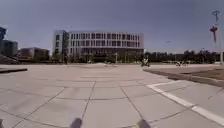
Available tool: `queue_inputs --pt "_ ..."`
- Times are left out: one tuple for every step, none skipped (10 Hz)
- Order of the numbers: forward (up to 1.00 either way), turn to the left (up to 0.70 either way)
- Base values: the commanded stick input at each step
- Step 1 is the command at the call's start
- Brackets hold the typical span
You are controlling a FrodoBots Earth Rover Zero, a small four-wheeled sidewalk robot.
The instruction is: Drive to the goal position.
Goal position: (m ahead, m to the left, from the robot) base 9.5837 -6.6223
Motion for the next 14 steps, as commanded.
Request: queue_inputs --pt "1.00 0.00" --pt "1.00 0.00" --pt "1.00 0.00" --pt "1.00 0.00" --pt "1.00 0.00" --pt "1.00 0.00" --pt "1.00 0.00" --pt "1.00 0.00" --pt "1.00 -0.23" --pt "1.00 -0.40" --pt "1.00 -0.40" --pt "1.00 -0.40" --pt "1.00 -0.09" --pt "1.00 0.00"
